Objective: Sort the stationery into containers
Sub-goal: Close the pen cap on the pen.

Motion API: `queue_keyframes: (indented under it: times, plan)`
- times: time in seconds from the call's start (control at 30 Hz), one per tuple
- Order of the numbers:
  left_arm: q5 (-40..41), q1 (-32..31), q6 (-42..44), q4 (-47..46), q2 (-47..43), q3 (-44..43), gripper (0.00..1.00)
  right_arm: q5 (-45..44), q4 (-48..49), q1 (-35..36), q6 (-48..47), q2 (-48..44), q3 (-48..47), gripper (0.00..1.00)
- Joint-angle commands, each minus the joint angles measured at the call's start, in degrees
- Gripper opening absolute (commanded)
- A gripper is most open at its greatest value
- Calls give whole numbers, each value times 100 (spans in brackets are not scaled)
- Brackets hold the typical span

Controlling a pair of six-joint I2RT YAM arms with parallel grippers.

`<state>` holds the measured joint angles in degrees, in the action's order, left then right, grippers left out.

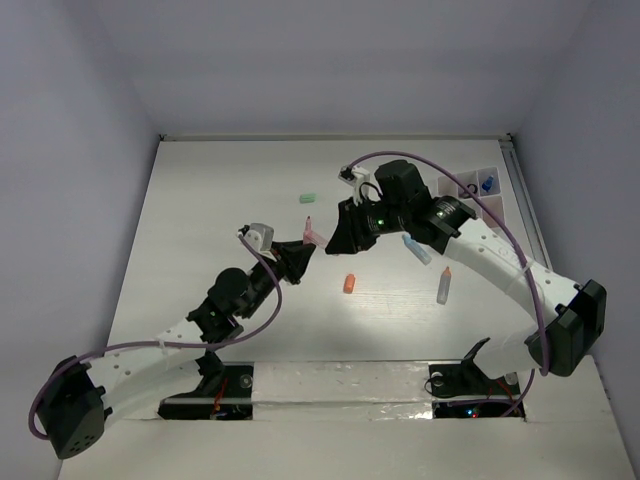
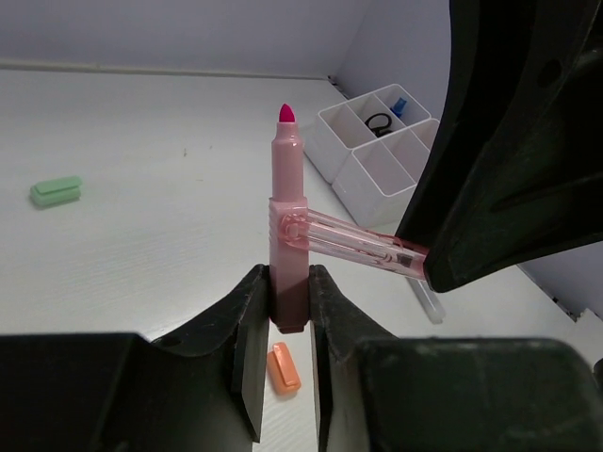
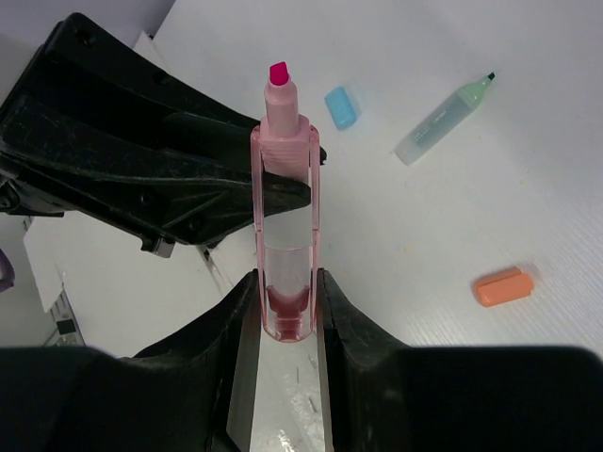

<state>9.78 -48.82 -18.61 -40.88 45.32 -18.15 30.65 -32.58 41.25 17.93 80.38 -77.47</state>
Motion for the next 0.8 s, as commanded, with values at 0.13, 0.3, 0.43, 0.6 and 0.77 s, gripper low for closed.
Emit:
queue_keyframes:
  times: [0.13, 0.3, 0.43, 0.6, 0.77]
  plan:
    - [208, -31, 68, 18, -94, -382, 0, 11, 24, -82, 8, -57, -172, 0]
    - [173, -84, 24, 116, -155, -364, 0, -217, -64, -83, 0, -101, -329, 0]
    - [147, -137, -2, 256, -138, -347, 0, -630, -108, -83, -9, -119, -584, 0]
    - [112, -269, 15, 379, -50, -329, 0, -1219, -118, -135, -141, -119, -989, 0]
    - [33, -436, 51, 458, 82, -391, 0, -1649, 40, -135, -264, -58, -1305, 0]
